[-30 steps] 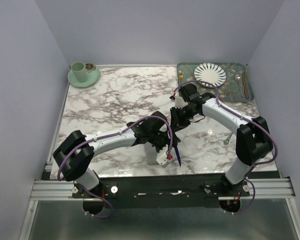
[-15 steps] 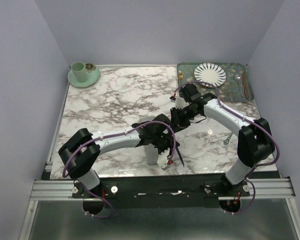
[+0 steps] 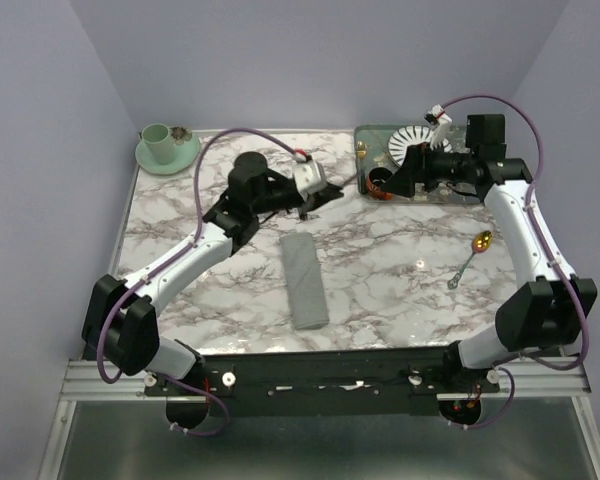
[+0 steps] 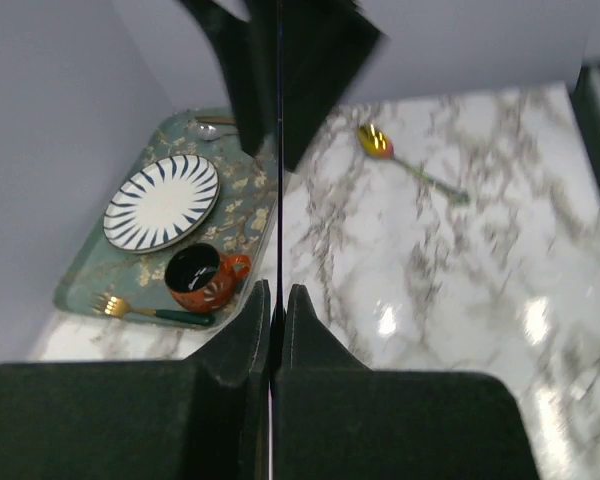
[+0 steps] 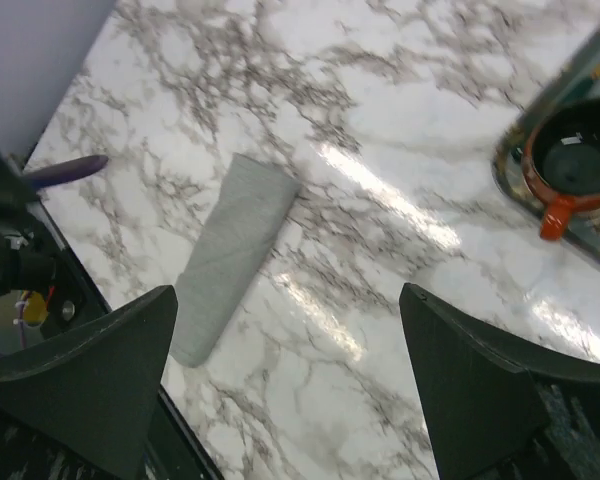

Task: Fold the napkin into a case and place the utensils inside
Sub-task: Pass from the left arm to the right

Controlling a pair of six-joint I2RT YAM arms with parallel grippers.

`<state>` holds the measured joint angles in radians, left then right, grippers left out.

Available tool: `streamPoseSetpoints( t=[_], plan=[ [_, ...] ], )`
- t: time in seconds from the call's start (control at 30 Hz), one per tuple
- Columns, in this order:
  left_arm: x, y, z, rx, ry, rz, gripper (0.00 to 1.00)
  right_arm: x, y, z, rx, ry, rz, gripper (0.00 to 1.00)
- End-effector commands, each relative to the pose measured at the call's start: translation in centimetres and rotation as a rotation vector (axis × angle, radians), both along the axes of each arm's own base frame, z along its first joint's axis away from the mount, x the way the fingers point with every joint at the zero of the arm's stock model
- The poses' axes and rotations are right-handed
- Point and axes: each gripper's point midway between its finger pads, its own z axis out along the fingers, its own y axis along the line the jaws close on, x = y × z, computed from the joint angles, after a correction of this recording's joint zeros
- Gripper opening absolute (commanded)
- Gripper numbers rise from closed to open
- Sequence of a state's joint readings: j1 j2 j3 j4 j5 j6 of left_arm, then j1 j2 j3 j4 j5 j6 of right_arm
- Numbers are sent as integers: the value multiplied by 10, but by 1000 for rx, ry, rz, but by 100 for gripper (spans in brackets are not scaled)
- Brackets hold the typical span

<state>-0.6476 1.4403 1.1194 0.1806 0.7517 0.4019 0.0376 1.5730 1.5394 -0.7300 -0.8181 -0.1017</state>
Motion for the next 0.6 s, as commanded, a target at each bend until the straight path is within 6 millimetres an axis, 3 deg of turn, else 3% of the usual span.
streamPoseSetpoints(
  t=[0.0, 0.03, 0.07, 0.2, 0.57],
  plan=[
    [8, 25, 104, -469, 470, 55, 0, -32, 44, 49, 132, -213, 150, 100],
    [20, 36, 109, -522, 508, 87, 0, -38, 51, 51, 132, -226, 172, 100],
    [23, 41, 115, -562, 560, 85, 0, -50, 68, 54, 140, -231, 222, 100],
    [26, 51, 129, -636, 641, 87, 0, -71, 96, 60, 190, -235, 276, 100],
    [23, 62, 144, -726, 743, 85, 0, -81, 158, 106, 350, -246, 350, 89]
  ],
)
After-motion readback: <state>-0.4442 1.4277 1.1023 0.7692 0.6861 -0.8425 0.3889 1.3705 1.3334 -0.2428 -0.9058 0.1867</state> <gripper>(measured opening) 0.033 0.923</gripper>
